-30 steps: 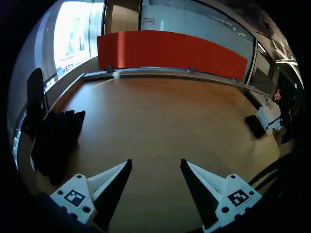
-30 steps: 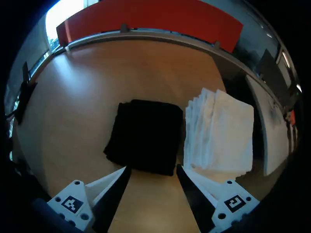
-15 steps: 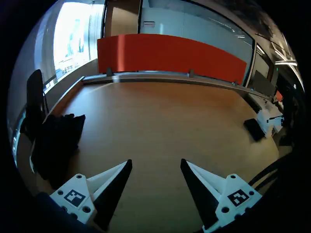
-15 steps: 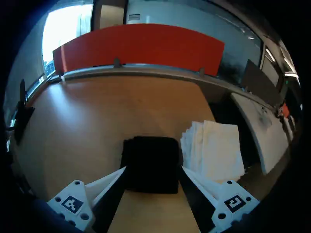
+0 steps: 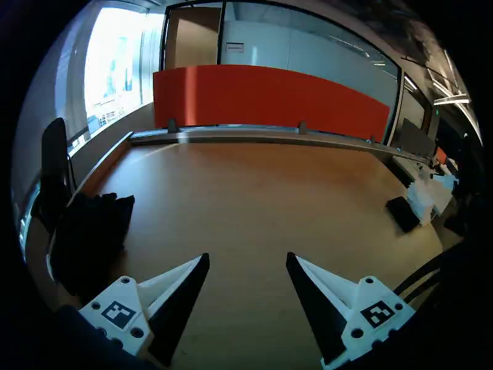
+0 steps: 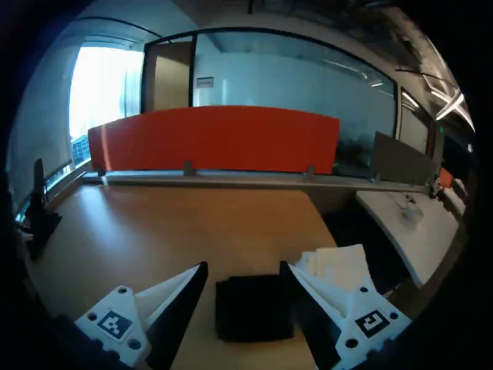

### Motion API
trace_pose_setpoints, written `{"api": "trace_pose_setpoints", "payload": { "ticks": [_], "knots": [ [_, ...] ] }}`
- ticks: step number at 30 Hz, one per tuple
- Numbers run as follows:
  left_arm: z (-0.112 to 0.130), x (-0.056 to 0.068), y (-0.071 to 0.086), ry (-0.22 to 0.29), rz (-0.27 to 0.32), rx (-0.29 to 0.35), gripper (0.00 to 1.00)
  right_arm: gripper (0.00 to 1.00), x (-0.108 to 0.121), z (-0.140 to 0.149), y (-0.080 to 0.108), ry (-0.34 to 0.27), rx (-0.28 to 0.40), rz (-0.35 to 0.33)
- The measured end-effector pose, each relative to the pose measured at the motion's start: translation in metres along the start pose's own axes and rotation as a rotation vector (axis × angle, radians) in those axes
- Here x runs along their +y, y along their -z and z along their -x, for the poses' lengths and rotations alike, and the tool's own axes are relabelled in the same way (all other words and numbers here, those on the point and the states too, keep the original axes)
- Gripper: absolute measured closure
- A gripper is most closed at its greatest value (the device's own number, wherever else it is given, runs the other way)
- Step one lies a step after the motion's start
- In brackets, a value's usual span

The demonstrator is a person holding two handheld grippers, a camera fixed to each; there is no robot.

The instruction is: Fold towel

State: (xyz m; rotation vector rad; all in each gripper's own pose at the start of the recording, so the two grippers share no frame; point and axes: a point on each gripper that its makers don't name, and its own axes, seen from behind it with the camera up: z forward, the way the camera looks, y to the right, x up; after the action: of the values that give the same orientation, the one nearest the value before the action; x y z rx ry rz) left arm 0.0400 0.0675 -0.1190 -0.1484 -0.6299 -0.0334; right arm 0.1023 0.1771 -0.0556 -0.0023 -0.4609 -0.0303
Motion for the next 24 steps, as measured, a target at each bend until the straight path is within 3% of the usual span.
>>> {"api": "trace_pose_setpoints", "payload": {
  "ticks": [8, 18, 24],
  "knots": [
    [-0.011, -0.002, -0.005, 0.013, -0.007, 0.041, 0.08, 0.1, -0.013, -0.022, 0.003, -0.001, 0.071, -0.016],
    [-0.062, -0.014, -0.013, 0.003, -0.032, 0.18, 0.08, 0.11, -0.02, -0.043, -0.001, 0.032, 0.14, 0.021],
    [-0.096, -0.015, -0.016, 0.003, -0.025, 0.265, 0.08, 0.11, -0.03, -0.06, -0.002, 0.013, 0.197, 0.027]
  ]
}}
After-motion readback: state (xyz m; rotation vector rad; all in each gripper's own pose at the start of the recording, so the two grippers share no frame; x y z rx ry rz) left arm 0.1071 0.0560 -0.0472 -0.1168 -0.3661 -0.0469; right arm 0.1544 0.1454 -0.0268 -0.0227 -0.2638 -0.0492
